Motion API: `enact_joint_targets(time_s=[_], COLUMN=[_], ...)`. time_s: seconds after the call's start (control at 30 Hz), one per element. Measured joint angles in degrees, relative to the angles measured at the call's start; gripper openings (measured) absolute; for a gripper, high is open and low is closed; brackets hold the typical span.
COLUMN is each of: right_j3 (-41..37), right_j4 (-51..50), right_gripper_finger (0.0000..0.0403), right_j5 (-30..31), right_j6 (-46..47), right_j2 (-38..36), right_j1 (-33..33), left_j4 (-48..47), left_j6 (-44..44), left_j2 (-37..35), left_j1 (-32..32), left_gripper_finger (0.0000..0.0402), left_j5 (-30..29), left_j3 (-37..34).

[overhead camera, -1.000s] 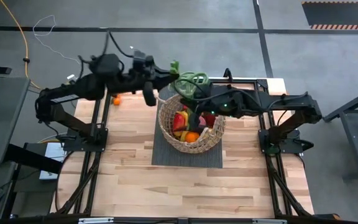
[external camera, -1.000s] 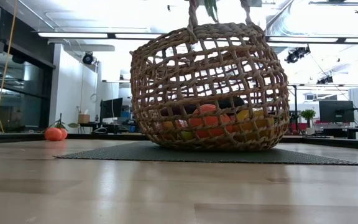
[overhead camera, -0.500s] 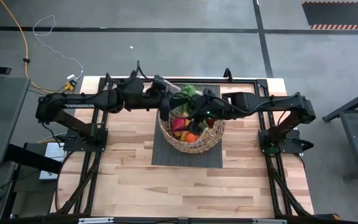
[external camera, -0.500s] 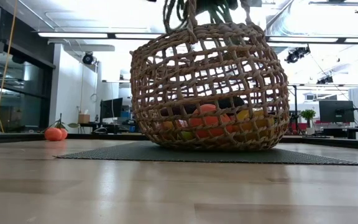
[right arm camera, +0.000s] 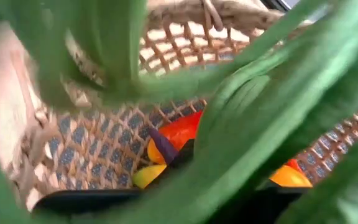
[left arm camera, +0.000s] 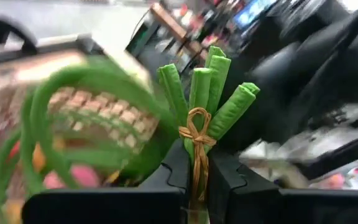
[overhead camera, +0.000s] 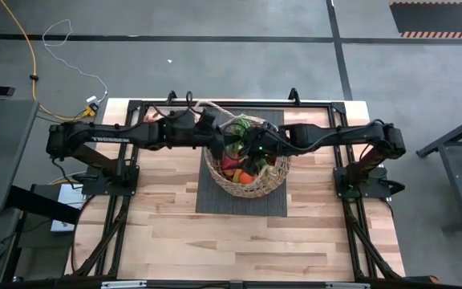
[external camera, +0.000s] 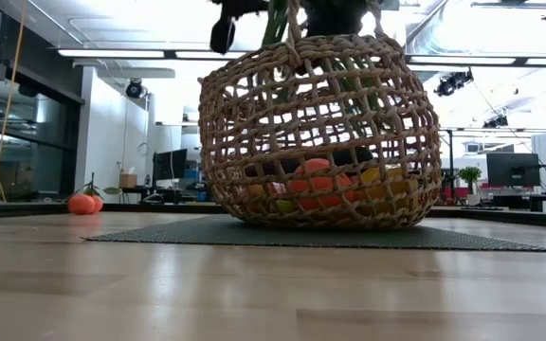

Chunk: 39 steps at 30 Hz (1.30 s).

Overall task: Build produce basket
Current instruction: Put the string beans into the woven basket

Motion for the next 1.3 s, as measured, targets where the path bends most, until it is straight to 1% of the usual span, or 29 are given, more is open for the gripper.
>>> enact_joint_targets(time_s=[0.27,0.4,0.53,0.67,0.77,1.0,1.23,1.3], right_j3=[-0.6,-0.6,-0.6,-0.6,-0.6,-0.3,2.2,2.8], right_j4=[-0.9,-1.7,-2.9,-3.9,-4.5,-4.6,-5.3,-6.5], right_gripper_finger=[0.0004,0.0004,0.0004,0.0004,0.0004,0.0004,0.0004,0.0004], right_j5=[-5.5,-7.6,-10.2,-10.6,-13.2,-13.0,-12.9,-12.9], right_j6=[1.4,1.5,2.8,5.2,6.4,6.4,4.8,4.3], right_j2=[0.2,0.8,1.8,2.3,2.4,2.5,2.5,2.5], right_j1=[-2.9,-3.7,-4.3,-4.5,-4.8,-4.7,-4.7,-4.7], left_j4=[0.2,0.4,0.5,0.2,0.6,1.4,1.3,0.1], left_j6=[-4.3,-4.6,-4.6,-5.1,-5.9,-6.1,-5.9,-5.9], left_j2=[0.6,1.9,4.2,6.9,8.0,7.6,7.5,7.4], left_j1=[0.0,0.0,0.0,0.0,-0.2,-0.1,-0.6,-0.8], left_gripper_finger=[0.0008,0.0008,0.0007,0.0007,0.0007,0.0012,0.0012,0.0012], left_j5=[-0.4,-0.3,0.9,4.5,5.9,6.1,6.9,6.9], left_j3=[-5.7,-6.3,-6.2,-6.2,-6.2,-6.3,-4.2,-4.2])
